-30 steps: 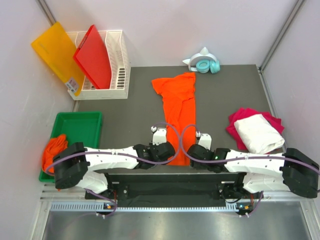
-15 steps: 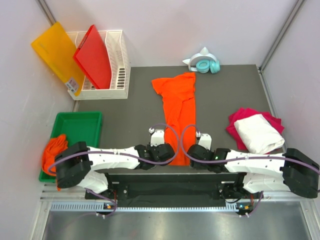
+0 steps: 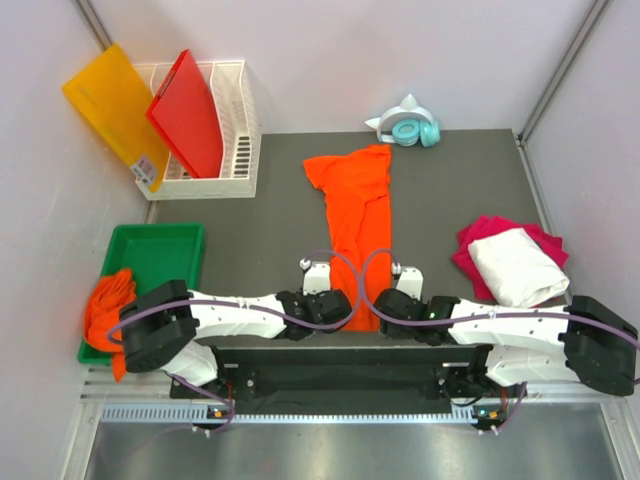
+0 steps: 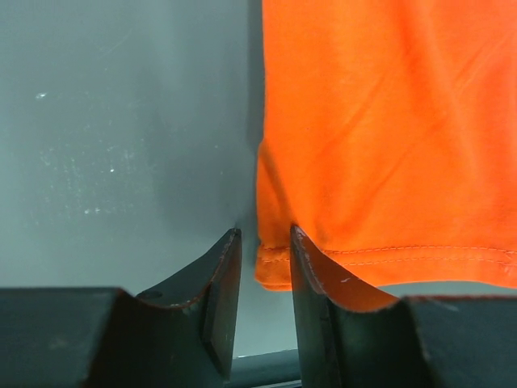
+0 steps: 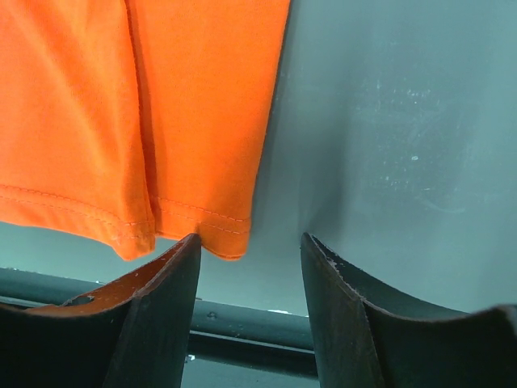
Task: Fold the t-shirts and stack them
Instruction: Grab the bottom of the folded rectangular tshirt with both arms
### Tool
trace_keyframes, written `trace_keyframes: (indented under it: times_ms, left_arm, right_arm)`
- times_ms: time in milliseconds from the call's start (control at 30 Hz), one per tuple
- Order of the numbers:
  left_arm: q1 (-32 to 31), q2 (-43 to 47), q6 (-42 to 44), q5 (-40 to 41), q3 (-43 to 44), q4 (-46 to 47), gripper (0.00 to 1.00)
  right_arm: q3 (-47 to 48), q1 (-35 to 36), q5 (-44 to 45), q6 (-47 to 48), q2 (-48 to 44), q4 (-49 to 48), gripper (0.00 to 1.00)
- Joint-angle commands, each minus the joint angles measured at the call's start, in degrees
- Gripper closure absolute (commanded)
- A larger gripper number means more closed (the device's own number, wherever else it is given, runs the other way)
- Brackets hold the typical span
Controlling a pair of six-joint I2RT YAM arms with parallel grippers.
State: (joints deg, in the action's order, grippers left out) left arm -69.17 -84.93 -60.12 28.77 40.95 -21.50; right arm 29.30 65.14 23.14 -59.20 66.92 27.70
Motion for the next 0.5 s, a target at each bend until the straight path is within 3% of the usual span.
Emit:
trace_keyframes:
  times_ms: [0, 200, 400, 467]
  left_arm:
    - [-0.4, -2.3, -2.0, -4.6, -1.4, 1.1, 0.66]
    - [-0.4, -1.0, -3.2, -5.5, -2.6, 0.6, 0.74]
    - [-0.8, 0.6, -4.4, -4.9, -2.9, -1.2, 0.90]
    - [-1.0, 0.7, -4.7, -4.7, -2.6, -1.7, 1.00]
  right_arm:
    - [0.7, 0.9, 1.7, -0.9, 1.0, 2.3, 0.46]
    - [-0.1, 0.9, 1.8, -1.2, 0.3, 2.3, 0.47]
    - [-0.5, 0.9, 1.7, -0.8, 0.5, 2.1, 0.47]
    - [-0.6, 0.9, 1.9, -0.7, 0.4, 1.8, 0.47]
